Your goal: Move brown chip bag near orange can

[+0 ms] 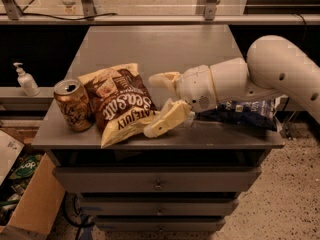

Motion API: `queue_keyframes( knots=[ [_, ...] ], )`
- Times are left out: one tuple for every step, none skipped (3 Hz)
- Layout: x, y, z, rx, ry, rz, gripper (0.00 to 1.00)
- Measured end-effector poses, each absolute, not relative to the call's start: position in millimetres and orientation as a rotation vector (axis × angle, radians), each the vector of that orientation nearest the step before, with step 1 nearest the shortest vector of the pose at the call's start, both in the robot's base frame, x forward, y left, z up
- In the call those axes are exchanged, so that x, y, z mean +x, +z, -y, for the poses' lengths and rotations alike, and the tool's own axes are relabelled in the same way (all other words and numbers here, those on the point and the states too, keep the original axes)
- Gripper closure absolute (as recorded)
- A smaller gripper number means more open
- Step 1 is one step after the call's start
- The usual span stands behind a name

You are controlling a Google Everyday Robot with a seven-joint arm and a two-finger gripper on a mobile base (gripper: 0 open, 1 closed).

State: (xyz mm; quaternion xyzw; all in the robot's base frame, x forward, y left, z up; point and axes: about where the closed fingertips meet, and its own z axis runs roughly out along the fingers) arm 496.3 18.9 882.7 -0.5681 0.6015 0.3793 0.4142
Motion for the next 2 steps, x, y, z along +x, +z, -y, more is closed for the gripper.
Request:
queue_keyframes(
  knots=[
    [505, 885, -5, -1.412, 0.872, -1.558, 0.0],
    [525, 892, 32, -1.366, 0.684, -1.648, 0.0]
  ],
)
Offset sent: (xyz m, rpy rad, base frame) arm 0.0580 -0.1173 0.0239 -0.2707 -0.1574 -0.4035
